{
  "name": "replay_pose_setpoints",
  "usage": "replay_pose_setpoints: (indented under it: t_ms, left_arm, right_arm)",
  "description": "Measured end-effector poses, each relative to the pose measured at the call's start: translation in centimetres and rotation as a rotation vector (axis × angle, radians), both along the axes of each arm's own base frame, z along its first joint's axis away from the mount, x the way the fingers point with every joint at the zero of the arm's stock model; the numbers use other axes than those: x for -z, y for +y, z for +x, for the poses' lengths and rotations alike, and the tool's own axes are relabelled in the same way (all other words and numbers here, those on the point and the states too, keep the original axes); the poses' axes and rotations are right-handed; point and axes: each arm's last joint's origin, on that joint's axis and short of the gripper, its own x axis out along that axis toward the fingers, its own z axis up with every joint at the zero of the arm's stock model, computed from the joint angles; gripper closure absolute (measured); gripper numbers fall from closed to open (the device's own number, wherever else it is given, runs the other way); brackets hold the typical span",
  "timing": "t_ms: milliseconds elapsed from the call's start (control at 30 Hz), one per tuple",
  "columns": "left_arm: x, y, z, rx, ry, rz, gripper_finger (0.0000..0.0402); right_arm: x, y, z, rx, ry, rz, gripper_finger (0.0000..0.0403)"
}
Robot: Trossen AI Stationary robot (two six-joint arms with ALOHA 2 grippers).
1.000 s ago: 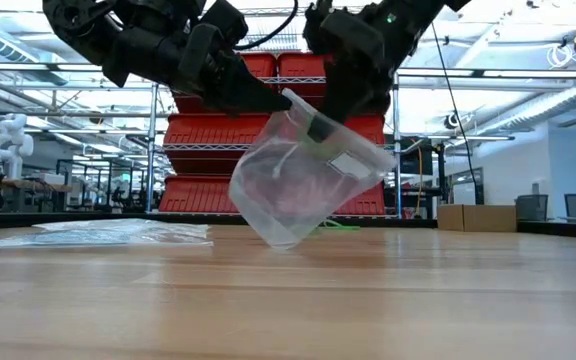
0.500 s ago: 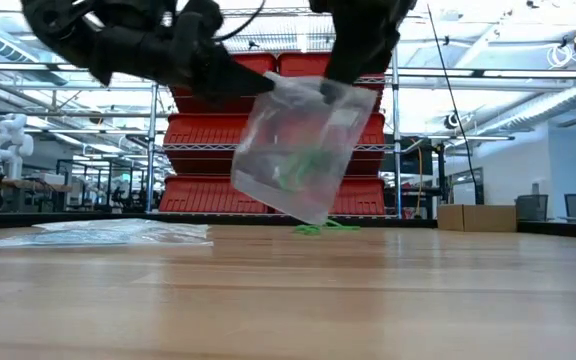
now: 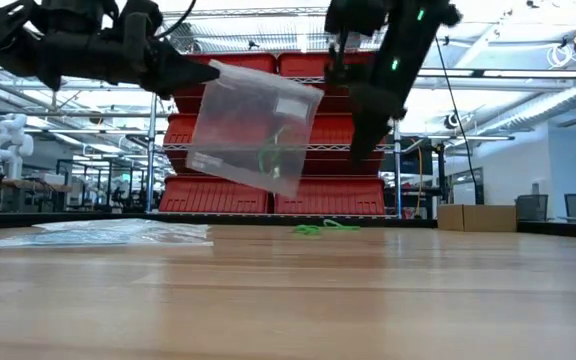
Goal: Sort rubber bands
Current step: Put the green rubber band into the middle right transparent zip bag
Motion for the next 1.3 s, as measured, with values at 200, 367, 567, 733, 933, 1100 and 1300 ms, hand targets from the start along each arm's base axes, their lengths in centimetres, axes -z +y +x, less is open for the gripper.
replay_pose_setpoints:
  t_ms: [200,367,567,733,933,1100,1300]
  left_arm:
    - [0.1,0.2,-1.0,-0.018,0.002,-0.001,0.0400]
    - [0.1,0.2,-1.0,-0.017,0.009,-0.001,0.0400]
    - [0.3,0.3,-1.0,-0.022,0.025,-0.004,0.0400]
    - [0.3,0.3,-1.0,-0.023,0.029,-0.005,0.0400]
    - [0.4,0.3,-1.0,-0.023,0.040,-0.007,0.0400]
    - [0.5,0.3,-1.0,-0.023,0.050,-0.010,0.0400]
    - [0.5,0.3,-1.0,-0.023,0.049,-0.010,0.0400]
  right_arm:
    - [3.0,-7.1,-1.5,0.141,-0.046,-0.050,0.0206]
    - [4.9,-12.5,-3.3,0.227,-0.128,-0.012,0.0206]
    - [7.3,-15.4,-3.1,0.215,-0.160,0.064,0.0206]
    - [9.7,-16.2,-2.3,0.240,-0.121,0.088,0.0206]
    - [10.2,-17.2,-1.6,0.291,-0.106,0.043,0.0207]
    - [10.3,-17.6,-1.6,0.277,-0.100,0.054,0.0263]
    - [10.0,-17.3,-1.6,0.241,-0.104,0.086,0.0391]
